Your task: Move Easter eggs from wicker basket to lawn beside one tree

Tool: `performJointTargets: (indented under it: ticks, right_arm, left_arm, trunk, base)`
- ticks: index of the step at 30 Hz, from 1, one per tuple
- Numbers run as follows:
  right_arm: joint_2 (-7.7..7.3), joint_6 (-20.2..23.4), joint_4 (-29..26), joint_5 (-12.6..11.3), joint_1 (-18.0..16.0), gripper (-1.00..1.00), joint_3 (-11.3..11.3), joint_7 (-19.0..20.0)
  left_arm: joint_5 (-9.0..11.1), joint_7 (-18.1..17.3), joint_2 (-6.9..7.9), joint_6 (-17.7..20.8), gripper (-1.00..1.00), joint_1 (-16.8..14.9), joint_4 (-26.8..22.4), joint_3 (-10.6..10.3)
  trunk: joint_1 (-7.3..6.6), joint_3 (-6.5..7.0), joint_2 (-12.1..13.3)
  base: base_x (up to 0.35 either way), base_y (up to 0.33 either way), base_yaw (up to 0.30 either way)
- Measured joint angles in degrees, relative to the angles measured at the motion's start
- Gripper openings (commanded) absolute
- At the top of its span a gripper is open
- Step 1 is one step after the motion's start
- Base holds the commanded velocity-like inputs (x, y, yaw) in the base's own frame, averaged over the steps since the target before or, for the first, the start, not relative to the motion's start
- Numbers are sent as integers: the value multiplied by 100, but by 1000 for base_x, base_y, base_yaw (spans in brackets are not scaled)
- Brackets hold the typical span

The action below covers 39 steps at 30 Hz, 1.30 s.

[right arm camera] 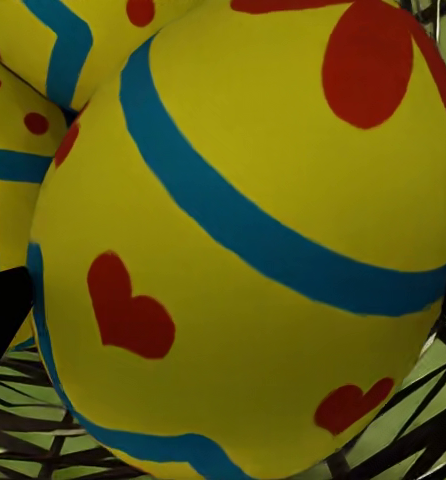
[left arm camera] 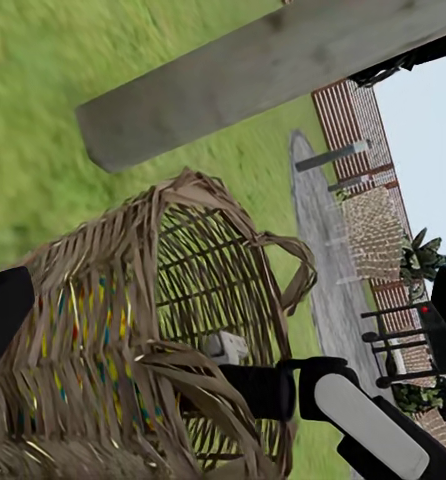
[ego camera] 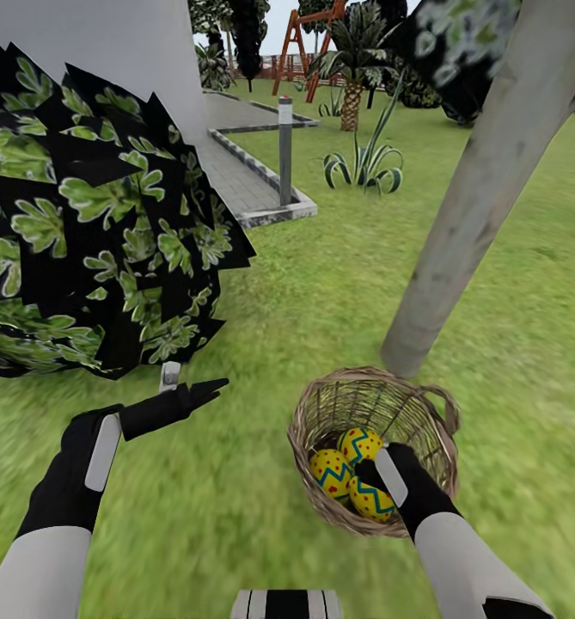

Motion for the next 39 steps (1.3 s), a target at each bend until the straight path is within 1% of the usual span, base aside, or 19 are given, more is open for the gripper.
performJointTargets:
  ticks: [1, 2, 3, 5, 9, 16, 17, 20, 26, 39]
  right_arm:
    - [0, 1, 0, -1, 0, 100, 0, 0]
    - [1, -10, -1, -31, -2, -100, 1, 4]
    - [2, -1, -41, -29, -2, -100, -3, 5]
    - [2, 0, -41, -29, -2, -100, -3, 5]
    - [-6, 44, -158, -16, -2, -100, -12, 13]
    - [-7, 42, -166, -1, -2, -100, -10, 14]
    - [-7, 55, -210, 7, -2, -100, -14, 10]
    - [-9, 47, -236, 51, -1, -100, -7, 8]
    - [-11, 49, -1, 74, 2, -100, -3, 4]
    - [-2, 45, 3, 49, 3, -100, -2, 10]
  left_arm:
    - [0, 0, 0, 0, 100, -2, 0, 1]
    - [-3, 0, 0, -2, 100, -2, 1, 0]
    - [-3, -1, 0, -1, 100, -1, -5, -2]
    - [1, 0, 0, 0, 100, -2, -2, 1]
    - [-2, 0, 1, -1, 100, 1, -6, 2]
    - [1, 0, 0, 1, 100, 0, -3, 1]
    - [-1, 0, 1, 0, 100, -1, -5, 2]
    - [1, 0, 0, 1, 100, -1, -3, 3]
    - [12, 9, -8, 2, 100, -2, -10, -7]
    - [7, 10, -9, 11, 100, -3, -10, -15]
  trunk:
    - [0, 0, 0]
    - [2, -21, -1]
    - [4, -43, -3]
    - [4, -44, -3]
    - [11, -110, -8]
    - [11, -111, -8]
    - [13, -132, -9]
    - [14, -133, -9]
    - [0, -1, 0]
    - [-33, 287, 17]
  base:
    - [0, 0, 0]
    - [0, 0, 0]
    - [0, 0, 0]
    - [0, 0, 0]
    - [0, 0, 0]
    - [0, 0, 0]
    - [0, 0, 0]
    - [0, 0, 0]
    - [0, 0, 0]
    - [0, 0, 0]
